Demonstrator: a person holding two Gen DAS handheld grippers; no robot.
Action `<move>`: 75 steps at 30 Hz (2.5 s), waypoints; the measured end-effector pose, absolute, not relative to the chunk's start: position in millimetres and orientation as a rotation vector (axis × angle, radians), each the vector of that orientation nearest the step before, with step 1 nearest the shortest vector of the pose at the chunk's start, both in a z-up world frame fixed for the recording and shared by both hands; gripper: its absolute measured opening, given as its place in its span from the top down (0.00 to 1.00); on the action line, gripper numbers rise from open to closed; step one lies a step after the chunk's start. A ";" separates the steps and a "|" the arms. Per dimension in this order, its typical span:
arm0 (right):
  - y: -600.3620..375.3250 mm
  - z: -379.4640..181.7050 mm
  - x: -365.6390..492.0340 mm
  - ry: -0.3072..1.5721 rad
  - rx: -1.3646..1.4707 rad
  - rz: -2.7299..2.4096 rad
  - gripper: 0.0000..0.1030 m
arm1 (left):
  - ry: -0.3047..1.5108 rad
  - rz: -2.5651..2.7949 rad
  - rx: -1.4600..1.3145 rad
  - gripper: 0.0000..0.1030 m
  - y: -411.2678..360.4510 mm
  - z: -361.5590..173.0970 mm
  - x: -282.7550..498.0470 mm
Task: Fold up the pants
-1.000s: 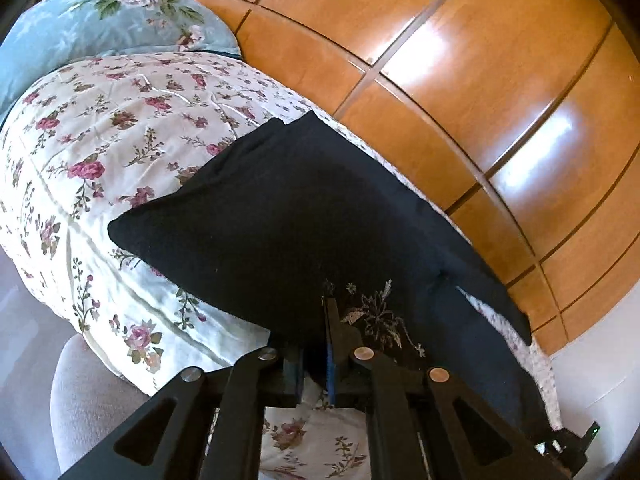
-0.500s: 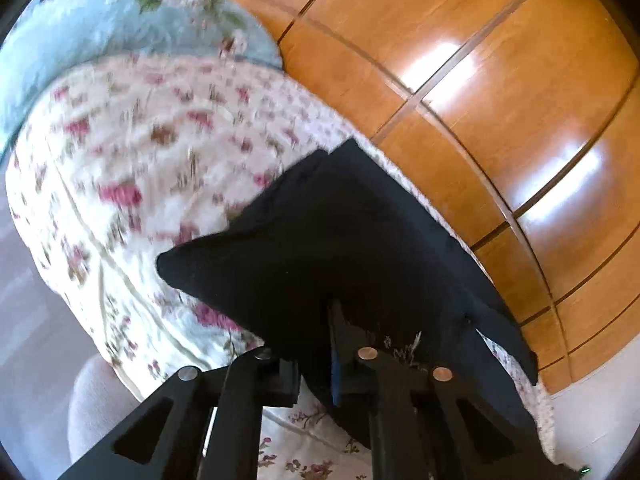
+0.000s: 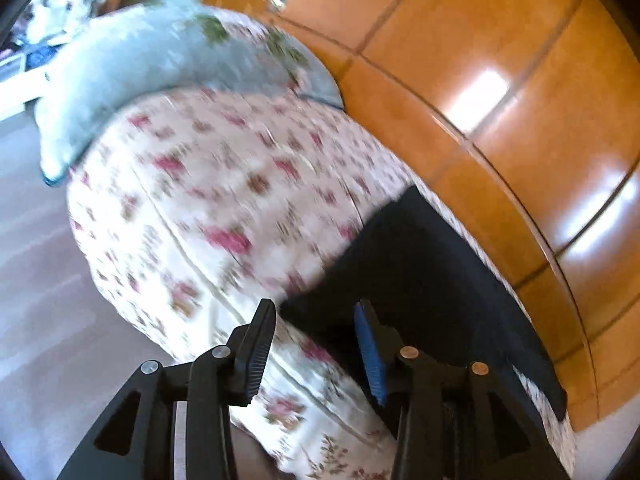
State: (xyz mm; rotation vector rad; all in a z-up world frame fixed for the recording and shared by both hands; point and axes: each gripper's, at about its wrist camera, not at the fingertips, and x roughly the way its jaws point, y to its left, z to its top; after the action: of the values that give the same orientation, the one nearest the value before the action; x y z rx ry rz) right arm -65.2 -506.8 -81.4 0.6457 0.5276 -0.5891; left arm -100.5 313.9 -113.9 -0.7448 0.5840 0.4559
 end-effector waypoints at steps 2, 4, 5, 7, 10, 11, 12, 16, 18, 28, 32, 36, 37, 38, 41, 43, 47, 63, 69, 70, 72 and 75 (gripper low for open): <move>-494.1 -64.5 -59.3 0.497 0.582 -0.560 0.67 | 0.528 0.467 -0.722 0.60 312.8 -101.1 -105.1; -474.3 -51.8 -47.1 0.487 0.506 -0.512 0.66 | 0.496 0.437 -0.683 0.60 302.7 -87.5 -100.4; -460.2 -47.1 -37.8 0.492 0.462 -0.472 0.62 | 0.491 0.409 -0.667 0.59 296.0 -82.4 -93.8; -433.2 -44.1 -21.8 0.508 0.405 -0.392 0.58 | 0.506 0.321 -0.620 0.59 277.6 -74.8 -79.8; -394.2 -48.3 7.1 0.542 0.340 -0.255 0.57 | 0.558 0.190 -0.536 0.59 246.6 -74.8 -48.5; -377.4 -52.8 18.5 0.571 0.325 -0.193 0.57 | 0.598 0.136 -0.508 0.59 234.3 -78.3 -34.9; -363.5 -57.6 27.6 0.595 0.315 -0.143 0.57 | 0.618 0.109 -0.491 0.59 223.7 -79.7 -28.3; -296.0 -78.6 64.7 0.687 0.230 0.051 0.57 | 0.719 0.025 -0.435 0.59 190.0 -98.3 3.7; -274.0 -85.1 75.0 0.706 0.185 0.093 0.57 | 0.766 0.010 -0.423 0.59 180.4 -109.7 16.2; -218.5 -123.9 133.1 0.796 0.050 0.170 0.57 | 0.848 0.009 -0.405 0.54 173.7 -128.1 37.5; -220.4 -133.9 139.7 0.817 0.070 0.158 0.57 | 0.855 -0.025 -0.491 0.54 188.8 -117.0 41.9; -224.6 -140.6 141.1 0.818 0.108 0.159 0.56 | 0.819 -0.034 -0.502 0.38 203.3 -97.4 67.4; -226.7 -142.2 140.9 0.816 0.120 0.161 0.56 | 0.810 -0.028 -0.501 0.37 208.5 -91.8 78.0; -227.2 -143.5 142.4 0.815 0.127 0.164 0.56 | 0.805 -0.011 -0.493 0.37 213.7 -86.6 89.6; -230.1 -145.0 141.0 0.811 0.139 0.168 0.55 | 0.788 0.041 -0.458 0.37 229.6 -76.6 123.7; -231.0 -145.9 141.0 0.810 0.146 0.170 0.55 | 0.799 0.099 -0.430 0.36 240.6 -74.5 151.8; -231.7 -147.1 141.8 0.803 0.161 0.176 0.54 | 0.840 0.172 -0.418 0.36 272.0 -84.2 207.7; -236.3 -149.3 142.5 0.796 0.194 0.190 0.54 | 0.909 0.201 -0.276 0.36 314.0 -144.3 321.2; -236.1 -149.8 142.7 0.794 0.196 0.190 0.54 | 0.861 0.214 -0.271 0.57 313.9 -146.9 316.2; -236.2 -149.8 142.5 0.793 0.196 0.190 0.54 | 0.855 0.210 -0.278 0.72 314.6 -146.1 314.9; -235.9 -149.8 142.6 0.791 0.196 0.190 0.54 | 0.844 0.184 -0.295 0.81 315.0 -144.3 312.1; -236.1 -149.9 142.7 0.791 0.200 0.192 0.54 | 0.827 0.194 -0.268 0.87 307.5 -135.8 307.5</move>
State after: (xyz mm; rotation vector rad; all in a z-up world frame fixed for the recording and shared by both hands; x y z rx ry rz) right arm 142.7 -236.1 -149.9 0.2001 0.7909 0.1924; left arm 307.5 307.5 -135.8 -0.2680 0.8272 0.1944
